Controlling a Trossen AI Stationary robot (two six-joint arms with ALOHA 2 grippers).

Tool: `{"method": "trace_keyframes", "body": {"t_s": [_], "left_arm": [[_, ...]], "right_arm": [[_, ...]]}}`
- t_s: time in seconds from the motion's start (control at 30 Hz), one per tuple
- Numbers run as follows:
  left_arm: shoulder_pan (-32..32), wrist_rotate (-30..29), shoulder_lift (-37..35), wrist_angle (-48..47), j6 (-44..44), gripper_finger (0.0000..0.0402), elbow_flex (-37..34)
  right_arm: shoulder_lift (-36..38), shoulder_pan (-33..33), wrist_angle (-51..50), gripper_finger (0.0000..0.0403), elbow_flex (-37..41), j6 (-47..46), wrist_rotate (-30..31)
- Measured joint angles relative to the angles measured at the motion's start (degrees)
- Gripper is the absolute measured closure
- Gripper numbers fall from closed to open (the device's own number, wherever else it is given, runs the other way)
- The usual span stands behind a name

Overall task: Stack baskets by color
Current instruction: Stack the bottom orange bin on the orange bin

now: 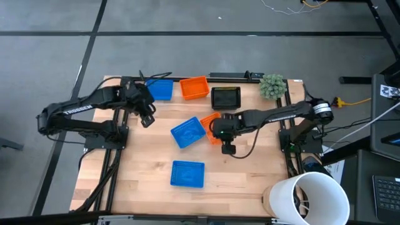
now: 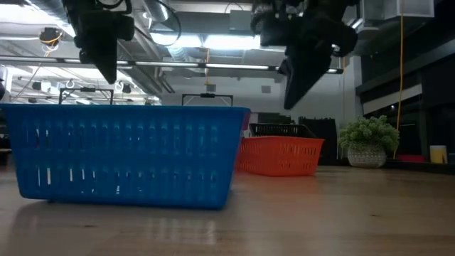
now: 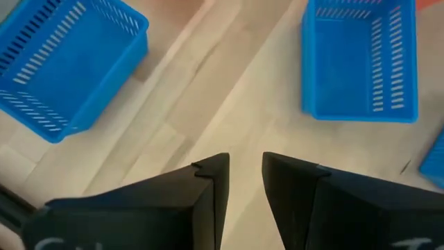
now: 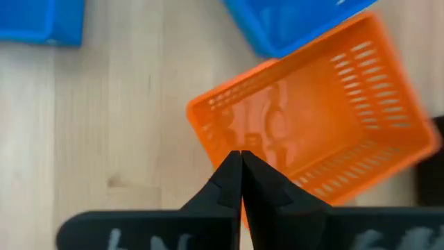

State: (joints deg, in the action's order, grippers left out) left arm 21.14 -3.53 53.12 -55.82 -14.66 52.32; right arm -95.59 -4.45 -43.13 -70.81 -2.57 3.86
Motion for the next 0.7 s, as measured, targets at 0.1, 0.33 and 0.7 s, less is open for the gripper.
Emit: {"method": "trace_keyframes", "body": {"t_s": [0.1,0.33,0.7], "left_arm": [[0.0,0.0,0.7,-0.1,0.0,0.0323,-0.5],[0.0,-0.2,0.9,0.2,0.0,0.0323,-0.5],[0.0,-0.2,0.9,0.2,0.2,0.0323,-0.5]], "right_arm": [[-2.3,0.2,0.0,0.0382,0.0,0.3,-4.6],[-5.0,0.3,0.0,0.0306,0.0,0.5,-11.4],[-6.4,0.3,-1.3,0.0249,0.0,6.0,-3.5]]}}
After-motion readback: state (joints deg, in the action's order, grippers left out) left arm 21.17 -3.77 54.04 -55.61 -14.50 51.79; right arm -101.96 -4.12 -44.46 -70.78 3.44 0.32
